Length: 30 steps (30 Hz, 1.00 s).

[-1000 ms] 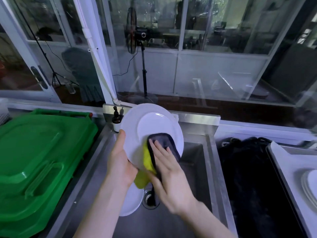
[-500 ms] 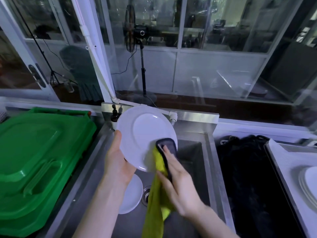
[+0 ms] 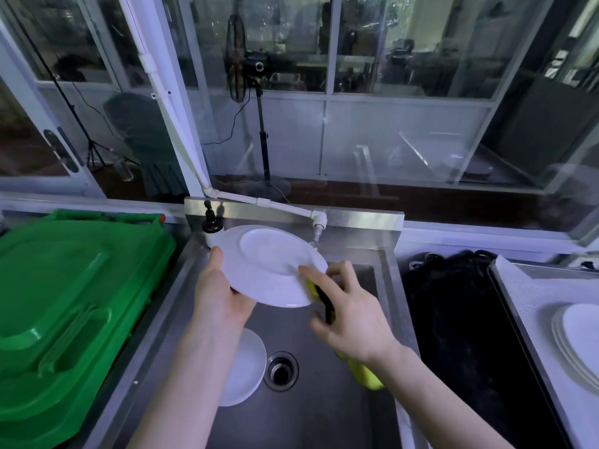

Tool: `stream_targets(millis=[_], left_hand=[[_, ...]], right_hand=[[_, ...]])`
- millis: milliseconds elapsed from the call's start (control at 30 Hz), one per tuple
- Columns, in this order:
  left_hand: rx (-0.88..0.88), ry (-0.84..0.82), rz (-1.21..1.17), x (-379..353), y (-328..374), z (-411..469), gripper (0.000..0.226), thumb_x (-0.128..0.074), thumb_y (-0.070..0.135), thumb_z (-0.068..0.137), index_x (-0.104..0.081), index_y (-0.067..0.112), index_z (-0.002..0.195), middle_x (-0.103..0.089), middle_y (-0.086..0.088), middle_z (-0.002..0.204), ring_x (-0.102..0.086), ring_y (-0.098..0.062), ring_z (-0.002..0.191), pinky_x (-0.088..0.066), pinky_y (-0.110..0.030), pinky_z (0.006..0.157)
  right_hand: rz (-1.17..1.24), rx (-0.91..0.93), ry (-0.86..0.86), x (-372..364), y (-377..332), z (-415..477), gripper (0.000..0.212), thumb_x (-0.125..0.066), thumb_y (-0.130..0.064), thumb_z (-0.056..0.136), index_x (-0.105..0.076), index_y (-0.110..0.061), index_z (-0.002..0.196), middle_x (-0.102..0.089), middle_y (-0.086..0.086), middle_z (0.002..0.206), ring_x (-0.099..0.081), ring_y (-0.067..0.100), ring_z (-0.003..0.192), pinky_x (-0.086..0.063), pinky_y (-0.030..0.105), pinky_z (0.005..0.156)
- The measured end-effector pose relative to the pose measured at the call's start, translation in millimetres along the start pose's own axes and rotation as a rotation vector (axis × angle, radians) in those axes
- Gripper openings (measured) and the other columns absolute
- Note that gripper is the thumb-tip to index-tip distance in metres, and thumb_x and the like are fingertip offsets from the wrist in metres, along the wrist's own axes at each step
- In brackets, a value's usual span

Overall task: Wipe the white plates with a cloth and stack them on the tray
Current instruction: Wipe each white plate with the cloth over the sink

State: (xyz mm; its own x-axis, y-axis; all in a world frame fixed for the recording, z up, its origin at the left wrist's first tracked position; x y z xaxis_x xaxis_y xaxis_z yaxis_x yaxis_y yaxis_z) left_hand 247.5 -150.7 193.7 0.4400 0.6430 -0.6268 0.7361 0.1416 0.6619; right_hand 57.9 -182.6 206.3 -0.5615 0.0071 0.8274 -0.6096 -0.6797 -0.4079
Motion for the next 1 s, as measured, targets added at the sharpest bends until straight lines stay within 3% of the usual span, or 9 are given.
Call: stream_targets(millis=[133, 200, 300, 533, 633, 733, 833, 900, 1000], left_hand=[[0.012, 0.020, 0.018, -3.4, 1.1, -6.3, 0.033, -0.037, 0.034, 0.111, -0.064, 0.016, 0.114, -0.073, -0.007, 0.110, -0.070, -0.023, 0.095, -0.056, -0.039, 0.071], [0.007, 0.018, 0.027, -5.3, 0.1, -7.8, 0.031, -0.039, 0.032, 0.110, -0.065, 0.016, 0.114, -0.073, -0.007, 0.107, -0.071, -0.023, 0.092, -0.059, -0.037, 0.067], [0.021, -0.003, 0.048, -14.5, -1.6, -10.2, 0.021, -0.055, 0.028, 0.104, -0.063, 0.013, 0.116, -0.071, -0.006, 0.098, -0.073, -0.021, 0.082, -0.060, -0.036, 0.060], [-0.030, 0.057, 0.620, -25.4, -6.5, -3.8, 0.062, -0.053, 0.075, 0.083, -0.059, 0.025, 0.118, -0.064, 0.004, 0.109, -0.062, -0.018, 0.100, -0.037, -0.051, 0.098], [-0.280, 0.088, 0.838, -17.9, -4.8, -4.6, 0.039, -0.067, 0.050, 0.085, -0.060, 0.024, 0.114, -0.062, 0.001, 0.118, -0.058, -0.022, 0.111, -0.045, -0.040, 0.092], [-0.272, -0.042, 0.842, -12.3, -27.3, -9.4, 0.025, -0.069, 0.022, 0.086, -0.066, 0.025, 0.111, -0.073, 0.002, 0.108, -0.067, -0.025, 0.107, -0.056, -0.046, 0.094], [-0.279, -0.086, 0.829, -15.0, -42.6, -15.7, 0.017, -0.066, 0.013, 0.092, -0.073, 0.028, 0.097, -0.077, 0.006, 0.089, -0.070, -0.021, 0.088, -0.059, -0.040, 0.077], [-0.263, -0.090, 0.802, -20.5, -53.1, -20.9, 0.024, -0.067, 0.012, 0.093, -0.075, 0.034, 0.089, -0.077, 0.009, 0.084, -0.069, -0.018, 0.082, -0.058, -0.038, 0.074], [-0.208, -0.123, 0.772, -35.0, -73.9, -26.9, 0.022, -0.066, 0.009, 0.094, -0.074, 0.030, 0.092, -0.077, 0.007, 0.086, -0.068, -0.022, 0.085, -0.055, -0.041, 0.076]], right_hand=[[-0.084, 0.004, 0.167, 10.6, 1.3, 2.3, 0.041, -0.054, -0.028, 0.078, -0.063, -0.026, 0.118, -0.058, -0.001, 0.119, -0.064, 0.020, 0.074, -0.049, 0.030, 0.042], [-0.097, 0.079, 0.252, 18.7, -1.7, 1.8, 0.036, -0.052, -0.021, 0.081, -0.069, -0.020, 0.113, -0.067, -0.004, 0.110, -0.068, 0.018, 0.082, -0.051, 0.030, 0.045], [-0.146, 0.153, 0.349, 34.4, -2.4, 1.5, 0.022, -0.062, -0.012, 0.087, -0.072, -0.016, 0.106, -0.069, -0.001, 0.088, -0.064, 0.020, 0.068, -0.049, 0.031, 0.045], [0.062, -0.023, 0.325, 69.5, 21.3, -0.1, 0.017, -0.062, -0.019, 0.094, -0.066, -0.005, 0.084, -0.053, 0.003, 0.062, -0.052, 0.027, 0.052, -0.043, 0.039, 0.045], [0.358, -0.233, 0.288, 75.2, 56.2, -4.9, 0.033, -0.065, -0.024, 0.094, -0.054, 0.000, 0.074, -0.048, 0.015, 0.059, -0.045, 0.023, 0.053, -0.034, 0.034, 0.051], [0.678, -0.419, 0.256, 77.0, 83.0, -16.9, 0.039, -0.068, -0.034, 0.086, -0.058, 0.003, 0.079, -0.054, 0.022, 0.069, -0.046, 0.021, 0.060, -0.037, 0.035, 0.057], [0.853, -0.533, 0.225, 76.9, 101.3, -32.2, 0.018, -0.070, -0.030, 0.087, -0.072, -0.012, 0.089, -0.072, 0.015, 0.083, -0.067, 0.027, 0.074, -0.054, 0.044, 0.065], [0.882, -0.551, 0.240, 83.6, 109.0, -43.8, 0.005, -0.070, -0.028, 0.088, -0.075, -0.029, 0.088, -0.075, 0.001, 0.085, -0.072, 0.018, 0.080, -0.058, 0.034, 0.067], [0.847, -0.549, 0.289, 102.2, 118.8, -64.2, 0.007, -0.069, -0.030, 0.088, -0.074, -0.034, 0.090, -0.075, -0.008, 0.089, -0.071, 0.010, 0.082, -0.056, 0.022, 0.065]])
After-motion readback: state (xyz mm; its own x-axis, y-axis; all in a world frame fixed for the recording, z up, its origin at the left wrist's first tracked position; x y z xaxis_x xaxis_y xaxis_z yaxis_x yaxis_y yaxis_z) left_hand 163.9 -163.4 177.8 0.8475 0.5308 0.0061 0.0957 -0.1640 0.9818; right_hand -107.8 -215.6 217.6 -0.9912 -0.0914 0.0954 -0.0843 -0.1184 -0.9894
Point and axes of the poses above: each hand's wrist, its own z-axis towards the middle knuckle, its own x-axis out of the back of the hand, y = z × x, the point moved 7 cm from there along z, towards the middle knuckle
